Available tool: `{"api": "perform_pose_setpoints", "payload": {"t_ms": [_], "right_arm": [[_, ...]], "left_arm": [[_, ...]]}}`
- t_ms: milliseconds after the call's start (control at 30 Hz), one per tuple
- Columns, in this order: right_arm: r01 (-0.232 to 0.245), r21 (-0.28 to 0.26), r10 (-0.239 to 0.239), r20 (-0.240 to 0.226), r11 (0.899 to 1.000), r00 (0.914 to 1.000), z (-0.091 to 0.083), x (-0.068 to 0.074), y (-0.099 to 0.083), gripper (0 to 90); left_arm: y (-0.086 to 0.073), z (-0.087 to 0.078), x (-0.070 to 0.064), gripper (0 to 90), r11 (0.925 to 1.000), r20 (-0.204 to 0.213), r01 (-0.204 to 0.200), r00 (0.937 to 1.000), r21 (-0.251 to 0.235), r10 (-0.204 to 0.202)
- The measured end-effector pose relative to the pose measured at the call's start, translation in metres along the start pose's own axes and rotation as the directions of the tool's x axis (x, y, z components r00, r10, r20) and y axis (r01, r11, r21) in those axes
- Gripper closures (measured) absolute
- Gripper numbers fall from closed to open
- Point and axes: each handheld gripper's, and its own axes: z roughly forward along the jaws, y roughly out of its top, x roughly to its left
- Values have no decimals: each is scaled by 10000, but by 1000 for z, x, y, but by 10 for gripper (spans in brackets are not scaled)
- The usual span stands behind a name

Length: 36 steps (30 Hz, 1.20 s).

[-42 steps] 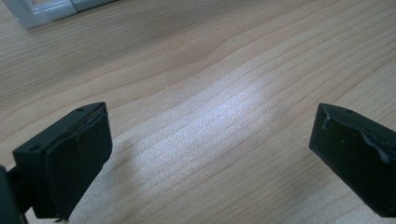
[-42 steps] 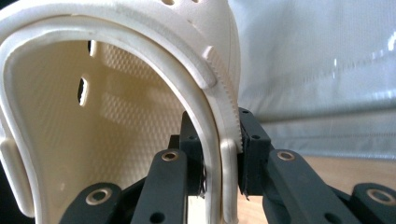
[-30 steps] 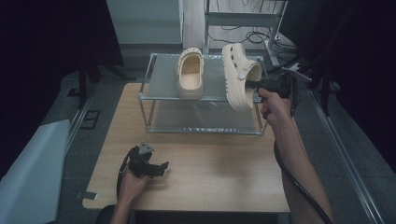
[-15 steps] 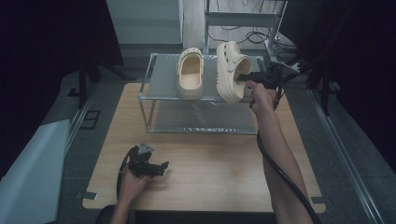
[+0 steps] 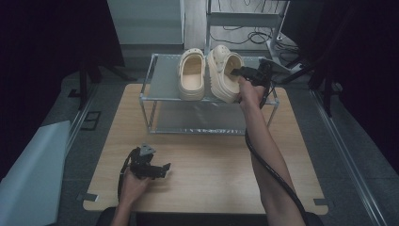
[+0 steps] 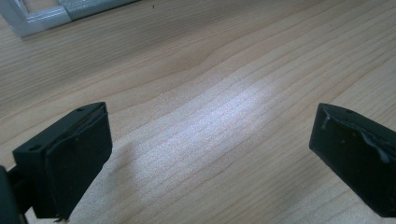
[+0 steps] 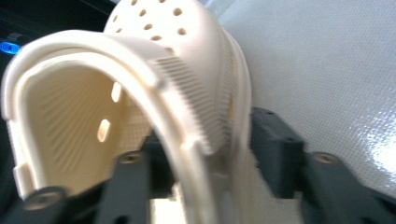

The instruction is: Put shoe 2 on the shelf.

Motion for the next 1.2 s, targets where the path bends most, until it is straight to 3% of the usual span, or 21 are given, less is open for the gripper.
{"api": "perform_pose_setpoints", "payload": {"t_ms": [267,500,733,933,1033,1200], "right_arm": [[311,-265,-294,603,9992,9977,13,16,-8,413],[723,-292,-683,1217,9970,9902,24,26,-11,359],[748,118,-756,987,9971,9922,28,23,-12,233],[925,94,-928,402,9957,9949,26,17,-11,214],[1416,421,-1425,200,9890,9896,24,16,-11,217],[2104,447,-2094,-268,9766,9775,17,16,-10,232]], "left_arm": [[0,0,0,0,10000,50,-38,10000,49,38],[0,1,0,0,10000,98,-54,9999,50,54],[0,1,-1,0,10000,85,-60,9999,34,60],[0,0,0,0,10000,78,-42,10000,5,42],[0,1,-1,0,10000,87,-36,10000,19,36],[0,1,-1,0,9999,68,-87,9999,59,86]]}}
